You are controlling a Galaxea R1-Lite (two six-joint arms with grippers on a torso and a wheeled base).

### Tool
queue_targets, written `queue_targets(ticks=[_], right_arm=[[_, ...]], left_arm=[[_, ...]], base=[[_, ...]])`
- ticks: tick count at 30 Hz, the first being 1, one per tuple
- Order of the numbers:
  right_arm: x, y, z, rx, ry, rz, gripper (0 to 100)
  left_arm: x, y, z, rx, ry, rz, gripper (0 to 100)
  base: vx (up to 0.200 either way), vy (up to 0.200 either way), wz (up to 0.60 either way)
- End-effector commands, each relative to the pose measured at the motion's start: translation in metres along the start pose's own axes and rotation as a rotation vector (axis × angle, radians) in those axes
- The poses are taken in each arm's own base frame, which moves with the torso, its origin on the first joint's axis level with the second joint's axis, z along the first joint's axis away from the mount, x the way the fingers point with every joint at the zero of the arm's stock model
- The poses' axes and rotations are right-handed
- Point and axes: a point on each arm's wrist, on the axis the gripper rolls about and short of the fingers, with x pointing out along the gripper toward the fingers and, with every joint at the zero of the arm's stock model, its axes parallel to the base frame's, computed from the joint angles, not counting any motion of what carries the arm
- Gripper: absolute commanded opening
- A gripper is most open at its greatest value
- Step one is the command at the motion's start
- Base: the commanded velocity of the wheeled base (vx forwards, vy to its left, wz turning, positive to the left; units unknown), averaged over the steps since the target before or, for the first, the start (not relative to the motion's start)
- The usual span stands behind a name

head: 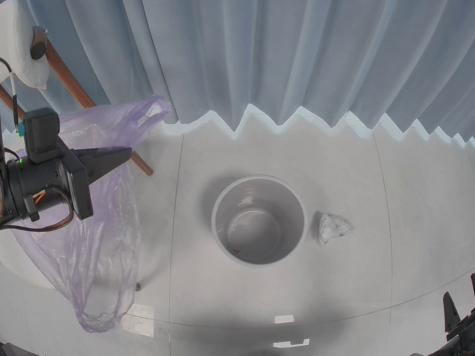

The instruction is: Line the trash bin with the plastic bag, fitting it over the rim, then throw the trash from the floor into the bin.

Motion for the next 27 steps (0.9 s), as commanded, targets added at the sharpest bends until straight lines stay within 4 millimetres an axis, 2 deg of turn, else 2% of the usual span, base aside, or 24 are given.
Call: queue_targets(ticks=[1, 4, 7, 9, 14, 20, 27], right_arm=[[0.000, 0.000, -0.005, 0.000, 0.000, 0.002, 100], [0.000, 0.000, -0.005, 0.000, 0.000, 0.000, 100], [0.000, 0.000, -0.005, 0.000, 0.000, 0.000, 100], [0.000, 0.000, -0.005, 0.000, 0.000, -0.001, 100], [0.000, 0.000, -0.005, 0.000, 0.000, -0.011, 100], [0.000, 0.000, -0.005, 0.000, 0.000, -0.012, 100], [0.000, 0.000, -0.005, 0.001, 0.000, -0.018, 100]], left_arm=[[0.019, -0.028, 0.014, -0.044, -0.018, -0.151, 0], [0.028, -0.045, 0.014, -0.041, -0.004, -0.226, 0], [0.037, -0.052, 0.017, -0.035, -0.002, -0.258, 0], [0.052, -0.062, 0.024, -0.033, -0.006, -0.296, 0], [0.074, -0.080, 0.033, -0.024, -0.013, -0.355, 0], [0.100, -0.095, 0.036, -0.018, -0.010, -0.390, 0], [0.118, -0.100, 0.030, -0.009, 0.016, -0.390, 0]], base=[[0.000, 0.000, 0.00], [0.000, 0.000, 0.00], [0.000, 0.000, 0.00], [0.000, 0.000, 0.00], [0.000, 0.000, 0.00], [0.000, 0.000, 0.00], [0.000, 0.000, 0.00]])
